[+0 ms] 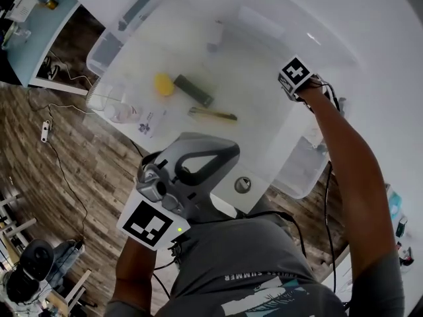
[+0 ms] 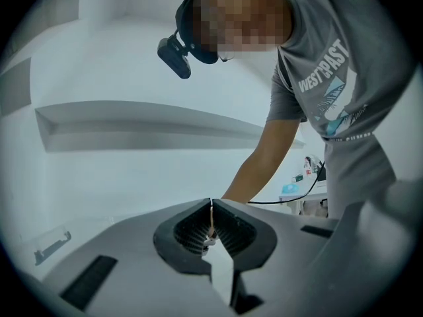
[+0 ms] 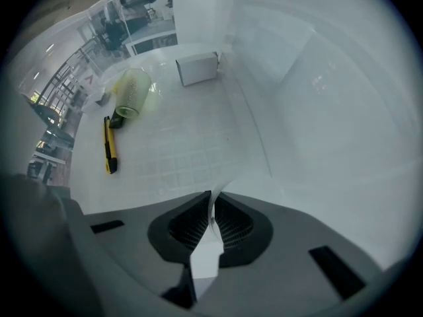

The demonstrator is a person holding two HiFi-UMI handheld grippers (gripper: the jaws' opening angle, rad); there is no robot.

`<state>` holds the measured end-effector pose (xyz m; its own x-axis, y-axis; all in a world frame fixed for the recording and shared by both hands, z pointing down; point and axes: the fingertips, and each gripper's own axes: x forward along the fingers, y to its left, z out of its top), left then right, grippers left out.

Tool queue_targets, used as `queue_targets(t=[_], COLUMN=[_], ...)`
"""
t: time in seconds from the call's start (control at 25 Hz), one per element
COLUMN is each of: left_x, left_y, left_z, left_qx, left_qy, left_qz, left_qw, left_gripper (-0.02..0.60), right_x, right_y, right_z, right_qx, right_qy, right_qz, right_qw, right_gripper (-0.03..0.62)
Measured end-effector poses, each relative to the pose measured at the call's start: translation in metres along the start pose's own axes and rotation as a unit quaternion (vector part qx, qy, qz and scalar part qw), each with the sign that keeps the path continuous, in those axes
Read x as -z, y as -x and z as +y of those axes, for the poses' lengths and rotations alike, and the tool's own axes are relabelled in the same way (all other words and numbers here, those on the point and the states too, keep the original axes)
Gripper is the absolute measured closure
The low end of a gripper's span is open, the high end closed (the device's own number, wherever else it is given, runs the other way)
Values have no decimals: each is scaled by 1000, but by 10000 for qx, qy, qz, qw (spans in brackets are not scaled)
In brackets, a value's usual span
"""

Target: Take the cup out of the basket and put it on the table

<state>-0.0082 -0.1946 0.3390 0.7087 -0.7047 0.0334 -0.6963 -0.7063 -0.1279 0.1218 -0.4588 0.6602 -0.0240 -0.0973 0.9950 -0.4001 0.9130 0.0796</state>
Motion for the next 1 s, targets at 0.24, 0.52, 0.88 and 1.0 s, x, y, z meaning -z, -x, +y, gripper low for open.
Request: queue_targets(t=[0.24,0.52,0.88,1.0], left_x=[-4,-13,-16,-16], left_y=[9,20,37,43], left_z=[4,4,-1,0], left_qx=[73,164,385,413], left_qy=[-162,-302,-425,-438], left_qz=[55,79,137,145], left_qw=[9998,9994,9983,9981], left_gripper=[566,566,566,566], right_x=[-43,-66,-57,-55], right_y=[72,191,314,339], right_z=[20,81,158,181], right_qx=[192,413,874,966], right_qy=[294,898,1337,1565], right_qz=[-1112,-2473,-3679,-3891], right_qw=[9932,9639,9161,9026], right_gripper=[565,565,565,565])
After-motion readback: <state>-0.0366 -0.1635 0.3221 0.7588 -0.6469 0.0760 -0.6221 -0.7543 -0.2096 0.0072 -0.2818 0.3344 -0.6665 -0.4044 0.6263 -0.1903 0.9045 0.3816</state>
